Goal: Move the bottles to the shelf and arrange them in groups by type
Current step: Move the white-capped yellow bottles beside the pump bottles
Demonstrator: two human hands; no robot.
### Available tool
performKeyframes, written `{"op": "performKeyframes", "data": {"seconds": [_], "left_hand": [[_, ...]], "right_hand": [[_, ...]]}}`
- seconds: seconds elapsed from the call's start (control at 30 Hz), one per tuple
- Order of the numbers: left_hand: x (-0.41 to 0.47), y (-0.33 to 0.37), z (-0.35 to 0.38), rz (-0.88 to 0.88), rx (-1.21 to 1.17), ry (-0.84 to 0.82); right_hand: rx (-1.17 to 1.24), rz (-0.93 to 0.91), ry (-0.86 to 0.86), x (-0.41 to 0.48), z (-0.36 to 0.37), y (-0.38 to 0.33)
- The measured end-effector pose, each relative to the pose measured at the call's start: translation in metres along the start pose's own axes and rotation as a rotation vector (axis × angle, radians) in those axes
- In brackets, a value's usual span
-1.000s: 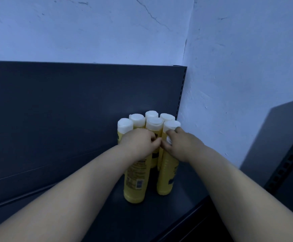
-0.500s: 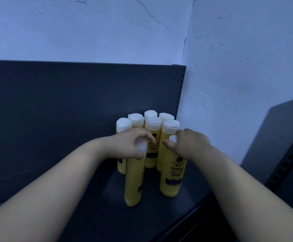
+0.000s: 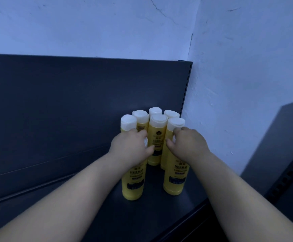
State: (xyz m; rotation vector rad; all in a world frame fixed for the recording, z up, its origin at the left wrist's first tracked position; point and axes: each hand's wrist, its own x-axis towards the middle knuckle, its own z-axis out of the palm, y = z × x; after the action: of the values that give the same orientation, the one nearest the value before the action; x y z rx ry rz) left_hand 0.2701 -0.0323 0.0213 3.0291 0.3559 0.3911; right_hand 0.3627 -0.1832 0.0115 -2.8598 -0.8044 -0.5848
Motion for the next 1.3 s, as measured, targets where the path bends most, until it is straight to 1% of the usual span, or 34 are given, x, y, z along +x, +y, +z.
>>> {"op": "performKeyframes", "data": {"seconds": [0.07,0.2,0.4,0.47,0.6,0.7,0.77,0.9,1.0,1.07,1.2,1.3], "left_hand": [[0.001,0.003,0.004,-0.017,0.005,0.067],[0.002,0.001,0.007,-0.008,-0.027,0.119],[-0.001,-0.001,0.013,0.008,-0.062,0.192],[-0.006,0.0,0.012,0.042,-0.069,0.22],[-0.031,-0.011,0.005,0.085,-0.121,0.23],[-0.061,-0.032,-0.004,0.101,-0.167,0.231],[-0.086,-0.048,-0.013,0.103,-0.195,0.226],[-0.154,-0.095,-0.041,0.075,-0.289,0.254],[-0.208,-0.136,-0.068,0.07,-0.318,0.318],[-0.243,-0.166,-0.084,0.054,-0.317,0.36],[-0.304,-0.22,-0.103,0.02,-0.261,0.443],[-0.342,-0.251,-0.11,-0.076,-0.222,0.43]], "right_hand": [[0.012,-0.005,0.058,-0.001,0.003,0.0],[0.019,-0.005,0.152,-0.005,0.008,-0.001],[0.015,-0.01,0.202,-0.01,0.01,-0.013],[-0.031,-0.067,0.254,-0.017,0.007,-0.027],[-0.105,-0.238,0.355,-0.045,-0.004,-0.062],[-0.04,-0.316,0.286,-0.067,-0.004,-0.087],[0.021,-0.323,0.291,-0.08,-0.007,-0.106],[0.166,-0.263,0.39,-0.116,-0.033,-0.168],[0.287,-0.277,0.44,-0.144,-0.051,-0.227],[0.363,-0.302,0.447,-0.162,-0.063,-0.268],[0.421,-0.365,0.436,-0.193,-0.076,-0.34],[0.456,-0.425,0.421,-0.21,-0.075,-0.384]]}}
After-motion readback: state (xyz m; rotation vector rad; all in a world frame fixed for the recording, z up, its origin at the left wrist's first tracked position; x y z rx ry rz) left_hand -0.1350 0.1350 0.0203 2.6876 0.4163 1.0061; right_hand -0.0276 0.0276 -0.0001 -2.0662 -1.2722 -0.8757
